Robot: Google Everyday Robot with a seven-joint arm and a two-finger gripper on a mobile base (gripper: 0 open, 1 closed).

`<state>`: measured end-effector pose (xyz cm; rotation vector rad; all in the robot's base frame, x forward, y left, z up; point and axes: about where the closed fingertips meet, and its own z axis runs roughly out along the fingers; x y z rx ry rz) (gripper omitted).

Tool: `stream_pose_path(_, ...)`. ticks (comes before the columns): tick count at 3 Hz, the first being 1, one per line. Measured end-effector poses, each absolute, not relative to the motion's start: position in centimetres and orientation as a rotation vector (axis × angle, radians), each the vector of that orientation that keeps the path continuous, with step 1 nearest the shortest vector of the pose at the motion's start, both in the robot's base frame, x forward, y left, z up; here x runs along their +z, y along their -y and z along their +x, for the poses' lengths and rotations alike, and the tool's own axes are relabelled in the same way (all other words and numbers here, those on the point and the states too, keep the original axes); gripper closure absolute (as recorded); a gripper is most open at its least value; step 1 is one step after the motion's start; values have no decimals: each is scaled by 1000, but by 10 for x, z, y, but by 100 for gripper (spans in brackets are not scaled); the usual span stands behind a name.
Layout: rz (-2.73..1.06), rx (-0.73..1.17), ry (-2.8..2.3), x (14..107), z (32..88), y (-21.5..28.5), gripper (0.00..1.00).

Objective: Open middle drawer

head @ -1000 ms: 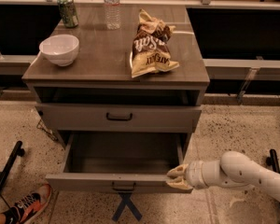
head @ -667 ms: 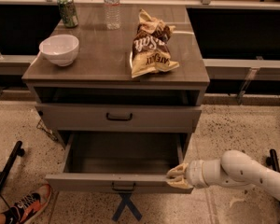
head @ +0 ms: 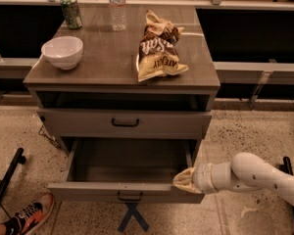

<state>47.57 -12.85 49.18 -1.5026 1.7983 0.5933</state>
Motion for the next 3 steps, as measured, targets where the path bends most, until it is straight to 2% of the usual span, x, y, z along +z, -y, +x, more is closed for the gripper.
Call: stream_pose_path(3,-1574,550,-1810,471,504,91,100)
